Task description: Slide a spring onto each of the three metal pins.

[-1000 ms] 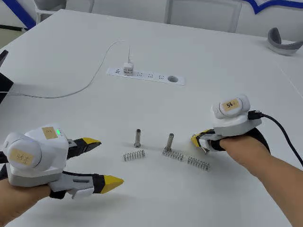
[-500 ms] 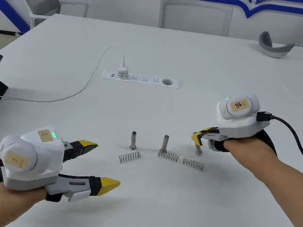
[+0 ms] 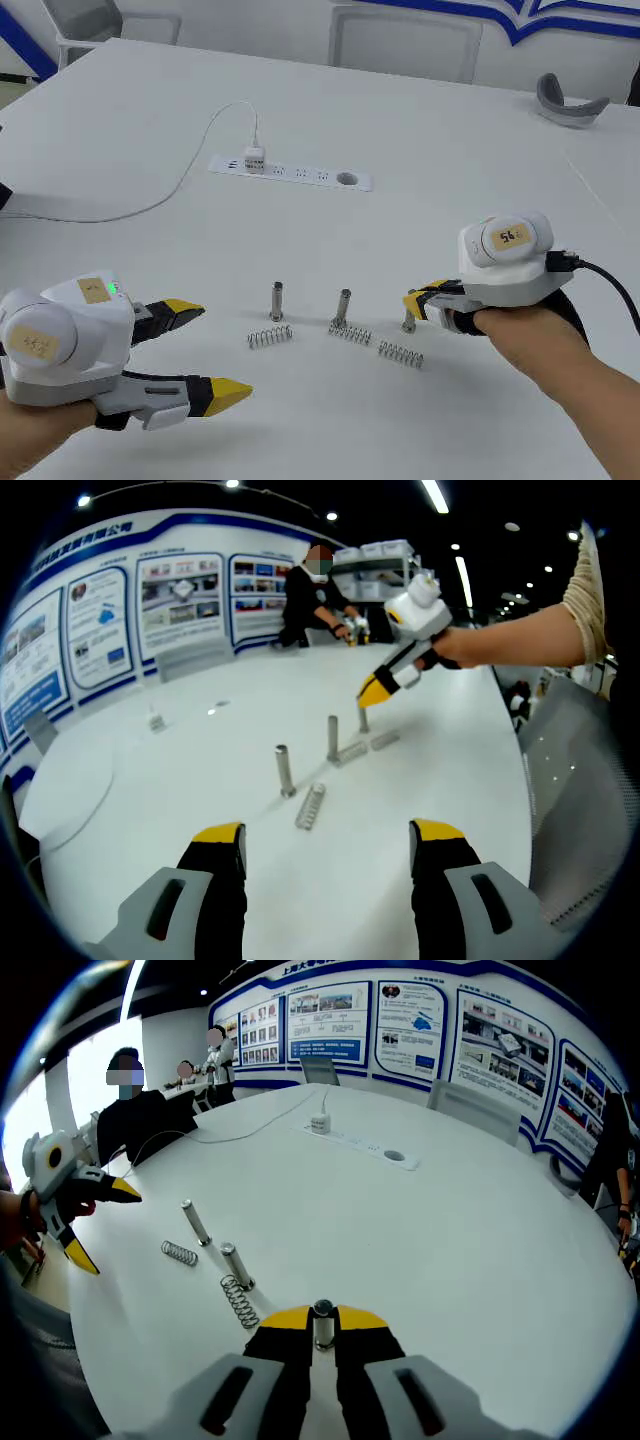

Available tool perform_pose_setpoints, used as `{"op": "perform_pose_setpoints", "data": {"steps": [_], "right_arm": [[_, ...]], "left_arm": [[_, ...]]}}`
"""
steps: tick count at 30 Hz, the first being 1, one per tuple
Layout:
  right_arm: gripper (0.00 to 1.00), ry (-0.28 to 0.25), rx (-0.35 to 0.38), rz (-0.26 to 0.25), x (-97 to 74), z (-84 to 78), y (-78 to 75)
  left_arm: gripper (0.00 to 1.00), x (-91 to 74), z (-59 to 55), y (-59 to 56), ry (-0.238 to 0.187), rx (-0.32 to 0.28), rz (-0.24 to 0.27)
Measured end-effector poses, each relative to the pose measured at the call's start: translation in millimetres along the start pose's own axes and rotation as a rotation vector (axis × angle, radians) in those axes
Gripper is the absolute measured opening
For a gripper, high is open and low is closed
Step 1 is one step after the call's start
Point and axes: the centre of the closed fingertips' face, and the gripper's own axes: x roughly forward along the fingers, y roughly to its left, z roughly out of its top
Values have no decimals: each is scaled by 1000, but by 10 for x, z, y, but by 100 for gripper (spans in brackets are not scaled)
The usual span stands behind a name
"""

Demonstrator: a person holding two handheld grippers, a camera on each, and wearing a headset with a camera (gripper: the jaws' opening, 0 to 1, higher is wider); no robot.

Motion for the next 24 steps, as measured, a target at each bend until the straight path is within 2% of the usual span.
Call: {"op": "perform_pose_setpoints", "data": {"steps": [24], "right_arm": [[9, -12, 9, -4, -39, -26, -5]], "left_arm": [[67, 17, 16, -11, -6, 0, 0]]}}
